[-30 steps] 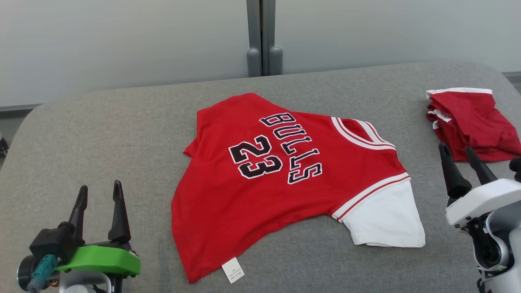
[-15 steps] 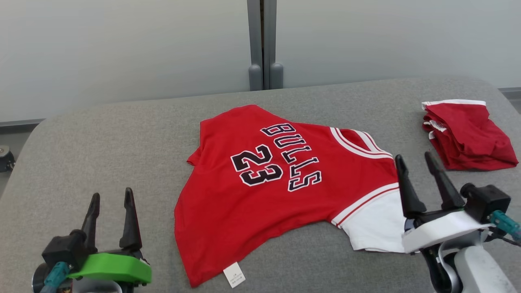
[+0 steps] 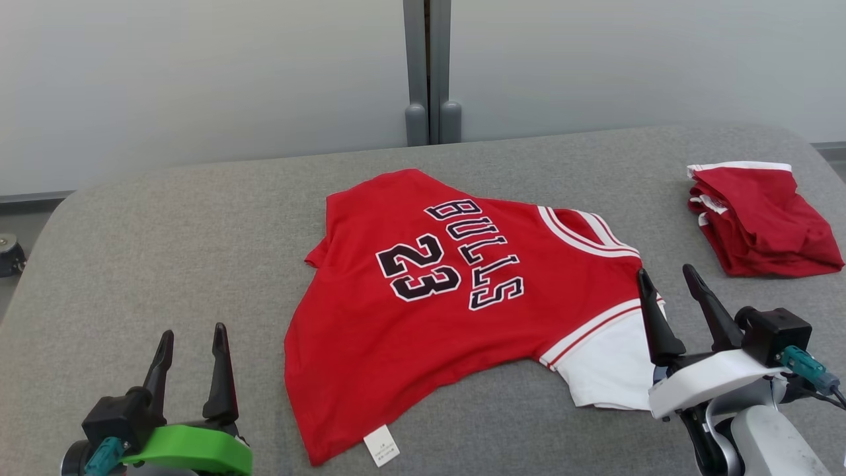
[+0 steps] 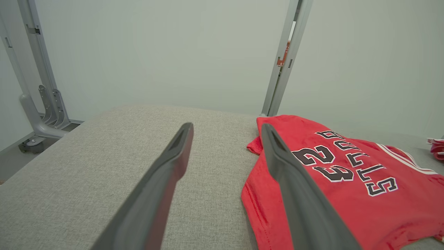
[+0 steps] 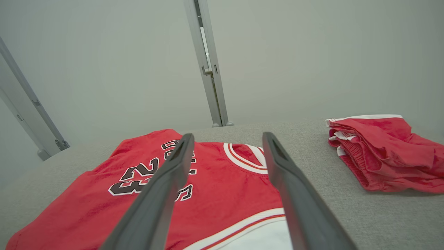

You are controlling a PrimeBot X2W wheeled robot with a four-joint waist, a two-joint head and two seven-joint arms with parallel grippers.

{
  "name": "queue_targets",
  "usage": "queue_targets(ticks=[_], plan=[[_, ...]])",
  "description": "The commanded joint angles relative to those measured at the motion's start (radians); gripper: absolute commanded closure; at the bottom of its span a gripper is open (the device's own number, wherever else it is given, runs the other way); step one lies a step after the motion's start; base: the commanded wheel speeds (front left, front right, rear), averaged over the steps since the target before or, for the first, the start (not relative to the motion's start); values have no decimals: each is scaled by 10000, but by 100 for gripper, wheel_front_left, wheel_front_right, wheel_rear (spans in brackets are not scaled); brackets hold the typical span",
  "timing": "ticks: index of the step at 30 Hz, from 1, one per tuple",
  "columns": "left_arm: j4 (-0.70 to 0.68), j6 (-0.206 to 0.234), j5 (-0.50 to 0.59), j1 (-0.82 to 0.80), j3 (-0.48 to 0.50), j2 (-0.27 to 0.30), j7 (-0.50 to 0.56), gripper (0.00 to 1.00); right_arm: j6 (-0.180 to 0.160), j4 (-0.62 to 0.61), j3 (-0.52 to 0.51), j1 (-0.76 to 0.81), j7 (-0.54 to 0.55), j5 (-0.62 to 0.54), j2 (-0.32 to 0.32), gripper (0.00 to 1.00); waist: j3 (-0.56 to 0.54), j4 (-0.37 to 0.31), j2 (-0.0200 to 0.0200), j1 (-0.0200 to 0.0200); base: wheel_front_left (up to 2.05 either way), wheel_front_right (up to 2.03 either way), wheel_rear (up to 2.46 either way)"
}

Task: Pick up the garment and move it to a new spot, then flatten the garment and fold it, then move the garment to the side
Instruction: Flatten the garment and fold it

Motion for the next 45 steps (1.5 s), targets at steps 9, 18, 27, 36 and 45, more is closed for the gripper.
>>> queue_targets(ticks=[9,18,27,36,45], plan=[[146,-172,249,-214,200,-140,-1,0,-8,103,-65,-90,-42,-178,-62,0,20,-70,0,0,0,0,0],[705,-339,-524,105,-291,-180,1844,0,-11,934,-292,176,1169,56,-1118,0,60,-44,0,0,0,0,0],[-690,-230,-1179,1099,-909,-198,4541,0,-8,1847,-150,263,4036,1089,-1354,0,324,-115,0,0,0,0,0],[-674,190,-1064,1037,-1459,-154,6006,0,-9,2932,119,-330,4576,1432,-900,0,687,-36,0,0,0,0,0],[442,3,-1226,479,-1743,-189,6125,0,-8,4091,601,-813,4714,1735,-704,0,883,94,0,0,0,0,0]])
